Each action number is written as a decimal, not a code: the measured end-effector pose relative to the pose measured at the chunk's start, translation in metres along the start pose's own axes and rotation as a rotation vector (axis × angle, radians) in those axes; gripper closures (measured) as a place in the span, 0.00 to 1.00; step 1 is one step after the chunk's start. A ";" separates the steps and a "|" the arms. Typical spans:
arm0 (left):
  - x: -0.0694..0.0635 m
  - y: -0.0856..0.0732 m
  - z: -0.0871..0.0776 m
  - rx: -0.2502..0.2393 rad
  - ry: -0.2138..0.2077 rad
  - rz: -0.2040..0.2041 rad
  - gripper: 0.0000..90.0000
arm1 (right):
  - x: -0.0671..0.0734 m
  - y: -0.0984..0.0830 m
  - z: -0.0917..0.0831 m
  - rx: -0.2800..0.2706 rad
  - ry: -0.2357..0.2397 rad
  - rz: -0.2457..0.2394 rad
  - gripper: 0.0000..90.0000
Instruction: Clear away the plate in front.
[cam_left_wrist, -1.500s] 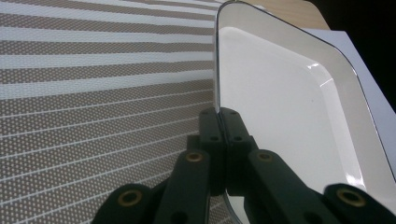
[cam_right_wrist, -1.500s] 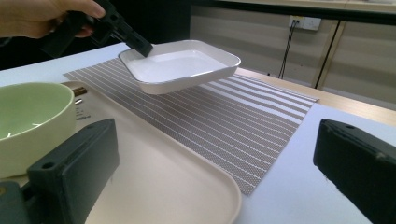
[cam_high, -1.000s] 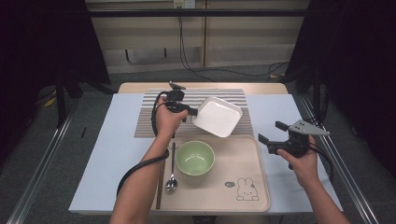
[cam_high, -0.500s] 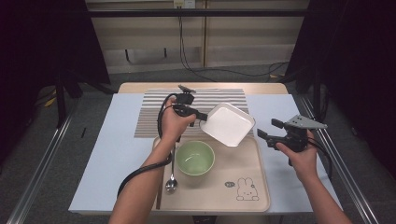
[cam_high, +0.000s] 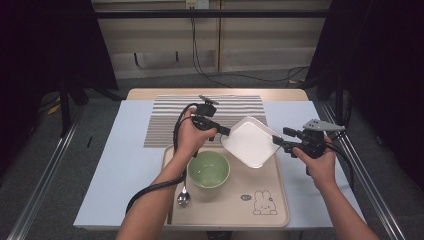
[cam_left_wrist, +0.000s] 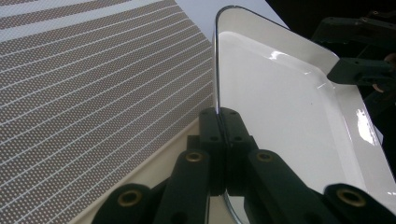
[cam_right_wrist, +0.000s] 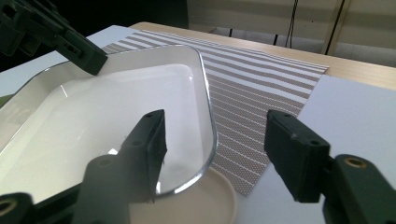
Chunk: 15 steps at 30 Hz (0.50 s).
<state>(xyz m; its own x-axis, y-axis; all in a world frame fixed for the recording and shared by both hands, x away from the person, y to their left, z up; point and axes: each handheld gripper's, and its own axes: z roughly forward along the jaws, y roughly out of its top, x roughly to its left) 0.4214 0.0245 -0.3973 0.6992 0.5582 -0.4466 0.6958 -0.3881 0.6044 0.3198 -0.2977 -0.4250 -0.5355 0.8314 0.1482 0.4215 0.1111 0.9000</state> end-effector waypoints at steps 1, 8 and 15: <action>-0.001 -0.001 0.000 0.000 -0.001 0.003 0.99 | 0.000 0.001 0.001 0.002 -0.002 0.007 0.46; -0.008 -0.002 0.002 0.019 -0.025 0.040 0.99 | 0.002 0.004 0.006 0.032 0.020 0.038 0.60; -0.017 -0.002 0.003 0.023 -0.035 0.074 0.99 | 0.003 0.004 0.006 0.063 0.030 0.077 0.78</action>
<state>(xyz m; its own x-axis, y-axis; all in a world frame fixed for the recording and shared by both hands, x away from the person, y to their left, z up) 0.4087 0.0134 -0.3928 0.7539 0.5017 -0.4241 0.6453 -0.4446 0.6213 0.3244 -0.2919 -0.4237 -0.5209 0.8224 0.2287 0.5071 0.0826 0.8579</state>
